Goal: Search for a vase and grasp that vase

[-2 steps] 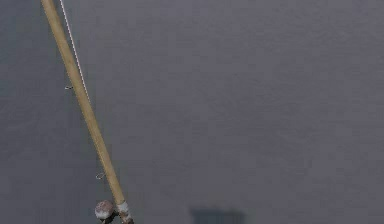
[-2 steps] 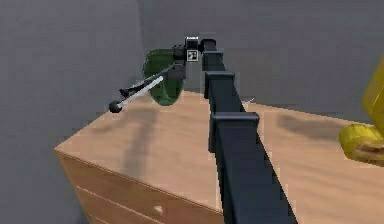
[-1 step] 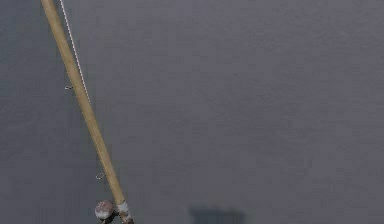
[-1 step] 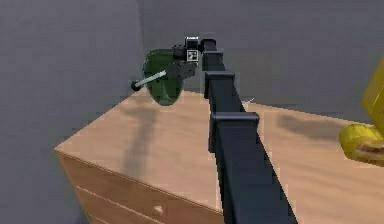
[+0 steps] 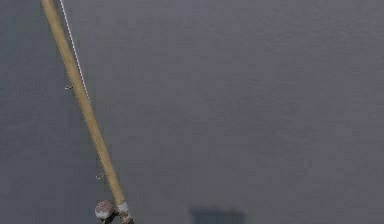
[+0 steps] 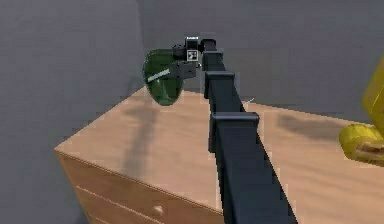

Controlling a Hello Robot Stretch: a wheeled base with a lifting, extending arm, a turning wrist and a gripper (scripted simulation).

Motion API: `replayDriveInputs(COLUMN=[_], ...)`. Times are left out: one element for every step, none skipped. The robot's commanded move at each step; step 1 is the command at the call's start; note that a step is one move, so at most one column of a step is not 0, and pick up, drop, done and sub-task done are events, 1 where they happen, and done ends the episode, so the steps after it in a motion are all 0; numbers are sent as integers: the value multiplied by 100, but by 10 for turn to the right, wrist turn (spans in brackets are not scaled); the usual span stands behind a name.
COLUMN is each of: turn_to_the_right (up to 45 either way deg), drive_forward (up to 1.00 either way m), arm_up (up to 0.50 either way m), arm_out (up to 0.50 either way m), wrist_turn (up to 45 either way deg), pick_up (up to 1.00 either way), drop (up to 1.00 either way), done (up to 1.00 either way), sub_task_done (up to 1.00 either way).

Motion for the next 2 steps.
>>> replayDriveInputs(turn_to_the_right=[0, 0], drive_forward=[0, 0], arm_up=[0, 0], arm_out=[0, 0], wrist_turn=[0, 0], pick_up=[100, 0], drop=[0, 0], done=[0, 100], sub_task_done=[0, 0])
